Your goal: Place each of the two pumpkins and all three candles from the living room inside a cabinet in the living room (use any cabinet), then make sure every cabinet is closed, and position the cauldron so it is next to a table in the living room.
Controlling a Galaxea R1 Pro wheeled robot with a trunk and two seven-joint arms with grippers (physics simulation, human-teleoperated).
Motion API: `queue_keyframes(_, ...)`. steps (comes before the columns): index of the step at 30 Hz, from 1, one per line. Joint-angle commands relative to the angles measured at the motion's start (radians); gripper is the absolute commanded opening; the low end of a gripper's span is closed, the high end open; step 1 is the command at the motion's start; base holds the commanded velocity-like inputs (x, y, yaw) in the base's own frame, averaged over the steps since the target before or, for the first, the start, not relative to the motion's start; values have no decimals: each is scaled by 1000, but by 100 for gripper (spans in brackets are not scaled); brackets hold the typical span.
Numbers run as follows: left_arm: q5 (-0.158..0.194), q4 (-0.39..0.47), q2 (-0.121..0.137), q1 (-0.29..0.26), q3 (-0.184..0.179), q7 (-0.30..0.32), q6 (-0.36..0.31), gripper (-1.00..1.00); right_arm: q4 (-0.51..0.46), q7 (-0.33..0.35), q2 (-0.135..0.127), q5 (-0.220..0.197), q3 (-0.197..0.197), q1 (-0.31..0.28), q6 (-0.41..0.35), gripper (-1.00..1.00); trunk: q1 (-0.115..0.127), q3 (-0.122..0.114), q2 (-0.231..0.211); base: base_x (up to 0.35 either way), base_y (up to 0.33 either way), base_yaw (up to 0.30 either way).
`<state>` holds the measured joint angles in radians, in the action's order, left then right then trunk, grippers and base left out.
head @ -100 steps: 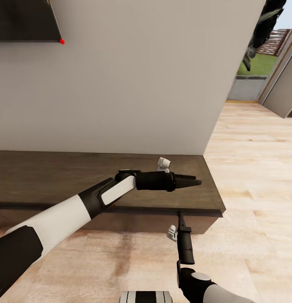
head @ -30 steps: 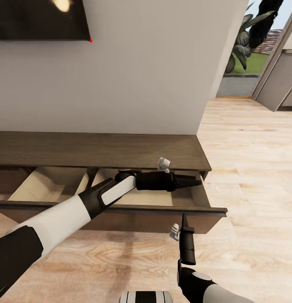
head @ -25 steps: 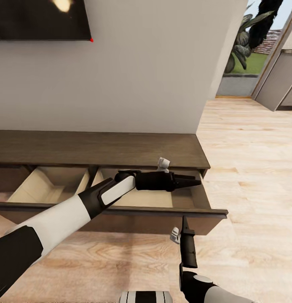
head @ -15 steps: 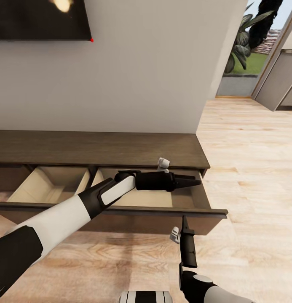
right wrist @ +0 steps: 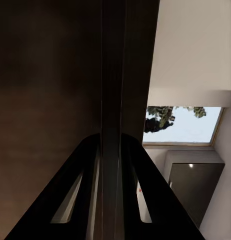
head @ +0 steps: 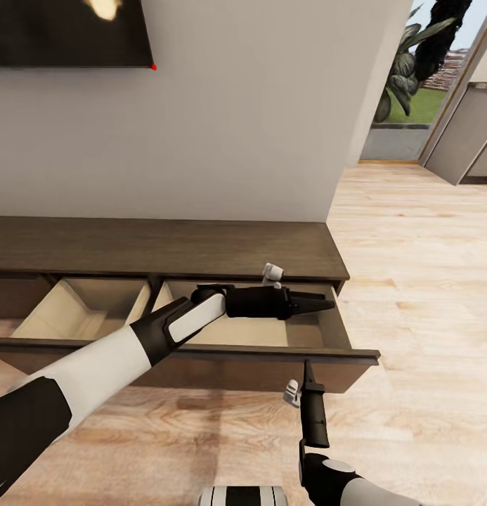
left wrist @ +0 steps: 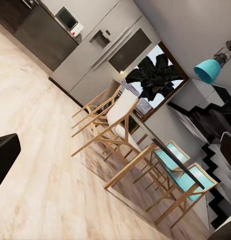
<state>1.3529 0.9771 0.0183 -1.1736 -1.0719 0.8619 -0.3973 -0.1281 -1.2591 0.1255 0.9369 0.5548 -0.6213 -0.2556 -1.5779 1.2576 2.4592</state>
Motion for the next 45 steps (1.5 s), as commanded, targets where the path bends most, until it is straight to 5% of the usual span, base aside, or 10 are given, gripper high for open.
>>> queue_keyframes(1, 0, 1, -1, 0, 0, 0, 0, 100, -56, 0, 1, 12, 51, 0, -1, -100, 0, 0, 0, -76, 14, 0)
queue_keyframes(19, 0, -2, 0, 0, 1, 0, 0, 100, -55, 2, 2, 10, 51, 0, -4, -100, 0, 0, 0, -16, 3, 0)
queue_keyframes(20, 0, -2, 0, 0, 0, 0, 0, 100, -54, 2, 2, 10, 51, 0, -3, 100, 0, 0, 0, 0, 0, 0)
queue_keyframes(45, 0, -1, -1, 0, 1, 0, 0, 100, -53, 4, -1, 13, 50, 2, -1, 100, 0, 0, 0, -168, 0, 0)
